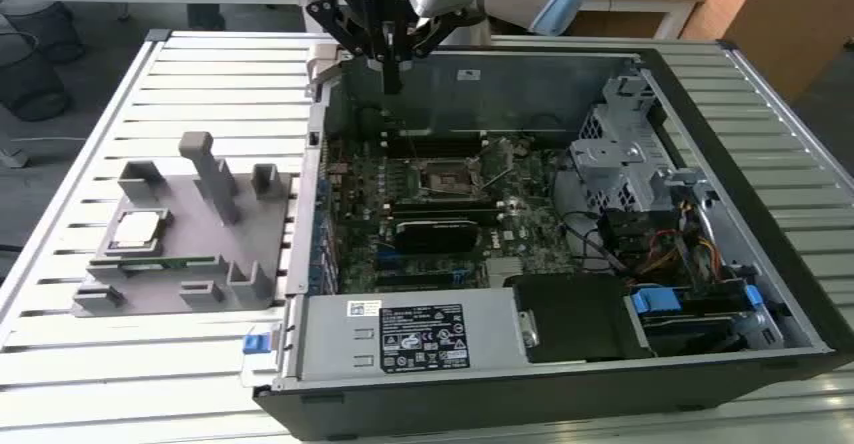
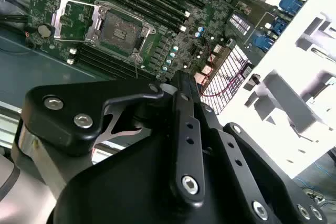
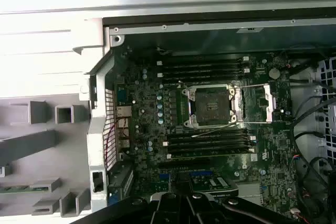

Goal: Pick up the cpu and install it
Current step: 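Reach for the cpu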

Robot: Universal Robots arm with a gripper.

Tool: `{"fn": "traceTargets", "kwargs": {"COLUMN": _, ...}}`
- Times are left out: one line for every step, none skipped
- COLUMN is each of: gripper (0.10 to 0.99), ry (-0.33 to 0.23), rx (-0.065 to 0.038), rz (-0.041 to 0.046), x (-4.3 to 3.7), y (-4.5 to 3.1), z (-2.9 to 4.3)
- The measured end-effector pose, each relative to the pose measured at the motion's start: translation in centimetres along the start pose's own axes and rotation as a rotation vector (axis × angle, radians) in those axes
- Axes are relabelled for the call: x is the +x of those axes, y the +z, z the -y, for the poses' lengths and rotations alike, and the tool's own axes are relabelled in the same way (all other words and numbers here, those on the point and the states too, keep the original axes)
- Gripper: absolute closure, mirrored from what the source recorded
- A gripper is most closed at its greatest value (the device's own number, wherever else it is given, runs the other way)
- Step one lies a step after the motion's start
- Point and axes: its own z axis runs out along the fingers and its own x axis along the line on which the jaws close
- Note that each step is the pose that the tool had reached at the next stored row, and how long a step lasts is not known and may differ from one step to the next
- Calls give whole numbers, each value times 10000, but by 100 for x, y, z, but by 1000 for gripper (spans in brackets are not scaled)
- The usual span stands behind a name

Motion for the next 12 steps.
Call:
{"fn": "traceTargets", "kwargs": {"gripper": 980, "ry": 0, "rx": 1, "rz": 0, "x": 0, "y": 0, "z": 0}}
{"fn": "traceTargets", "kwargs": {"gripper": 980, "ry": 1, "rx": 0, "rz": 0, "x": 0, "y": 0, "z": 0}}
{"fn": "traceTargets", "kwargs": {"gripper": 980, "ry": 0, "rx": 0, "rz": 0, "x": 0, "y": 0, "z": 0}}
{"fn": "traceTargets", "kwargs": {"gripper": 980, "ry": 0, "rx": 0, "rz": 0, "x": 0, "y": 0, "z": 0}}
{"fn": "traceTargets", "kwargs": {"gripper": 980, "ry": 0, "rx": 0, "rz": 0, "x": 0, "y": 0, "z": 0}}
{"fn": "traceTargets", "kwargs": {"gripper": 980, "ry": 0, "rx": 0, "rz": 0, "x": 1, "y": 0, "z": 0}}
{"fn": "traceTargets", "kwargs": {"gripper": 980, "ry": 2, "rx": 2, "rz": -1, "x": 6, "y": -1, "z": 0}}
{"fn": "traceTargets", "kwargs": {"gripper": 980, "ry": 2, "rx": 1, "rz": 0, "x": 11, "y": -1, "z": 0}}
{"fn": "traceTargets", "kwargs": {"gripper": 980, "ry": 1, "rx": 1, "rz": 0, "x": 18, "y": -1, "z": 1}}
{"fn": "traceTargets", "kwargs": {"gripper": 980, "ry": 0, "rx": 0, "rz": 0, "x": 24, "y": -1, "z": 2}}
{"fn": "traceTargets", "kwargs": {"gripper": 980, "ry": 0, "rx": 1, "rz": 0, "x": 30, "y": -1, "z": 2}}
{"fn": "traceTargets", "kwargs": {"gripper": 980, "ry": 0, "rx": 1, "rz": 0, "x": 37, "y": -1, "z": 3}}
